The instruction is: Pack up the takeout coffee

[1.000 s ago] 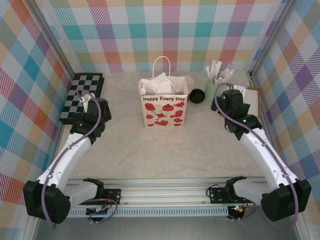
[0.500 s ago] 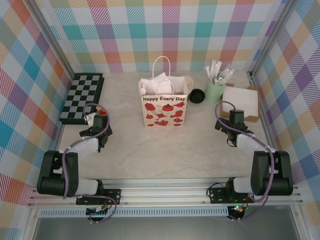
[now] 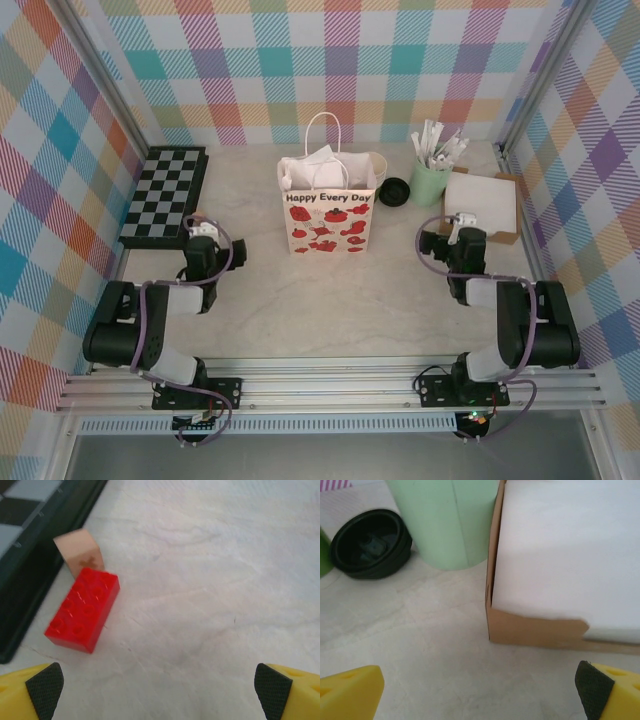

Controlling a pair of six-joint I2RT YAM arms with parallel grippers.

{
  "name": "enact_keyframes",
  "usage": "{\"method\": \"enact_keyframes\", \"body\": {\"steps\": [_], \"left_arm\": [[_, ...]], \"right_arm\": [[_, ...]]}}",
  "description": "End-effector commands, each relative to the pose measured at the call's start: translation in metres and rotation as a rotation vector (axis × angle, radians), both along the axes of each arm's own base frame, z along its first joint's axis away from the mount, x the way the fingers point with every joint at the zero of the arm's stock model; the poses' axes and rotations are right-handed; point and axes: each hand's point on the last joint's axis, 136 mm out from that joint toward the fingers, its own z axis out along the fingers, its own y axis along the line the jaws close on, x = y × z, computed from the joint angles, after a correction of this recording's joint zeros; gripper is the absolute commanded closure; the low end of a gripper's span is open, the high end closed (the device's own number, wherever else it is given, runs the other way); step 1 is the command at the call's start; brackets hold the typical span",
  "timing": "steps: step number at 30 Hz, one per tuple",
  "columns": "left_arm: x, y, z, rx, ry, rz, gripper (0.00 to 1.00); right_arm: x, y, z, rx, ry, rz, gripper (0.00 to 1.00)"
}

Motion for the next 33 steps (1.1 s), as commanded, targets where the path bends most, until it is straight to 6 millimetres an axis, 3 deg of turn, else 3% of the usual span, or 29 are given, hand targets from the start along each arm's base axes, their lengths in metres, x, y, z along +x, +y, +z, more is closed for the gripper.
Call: {"method": "enact_keyframes", "body": {"steps": [1,4,7,12,13,15,33], "left_arm": [[0.02,-0.007,0.018,0.001,-0.076,-0.057,0.0],[0.021,-0.001,0.019,0.004,-0.09,-0.025,0.0],[0.018,0.01,0.019,0.012,-0.094,0.045,0.0],[0.017,0.014,0.02,0.024,-0.103,0.077,0.0],[0.017,0.014,0.02,0.024,-0.103,0.078,0.0],[0.017,0.014,0.02,0.024,-0.104,0.078,0.0],[0.019,0.004,0.019,0.021,-0.092,0.02,0.0]], "right_arm": [[0.003,0.009,0.026,-0.036,-0.176,0.046,0.0],[0.001,0.018,0.028,-0.073,-0.2,0.074,0.0],[0.018,0.0,0.023,-0.068,-0.118,-0.042,0.0],[0.015,-0.003,0.019,-0.047,-0.103,-0.043,0.0],[0.016,0.001,0.02,-0.045,-0.107,-0.019,0.0],[0.017,0.031,0.019,-0.017,-0.085,0.195,0.0],[0.016,0.03,0.02,0.028,-0.09,0.225,0.0]]}}
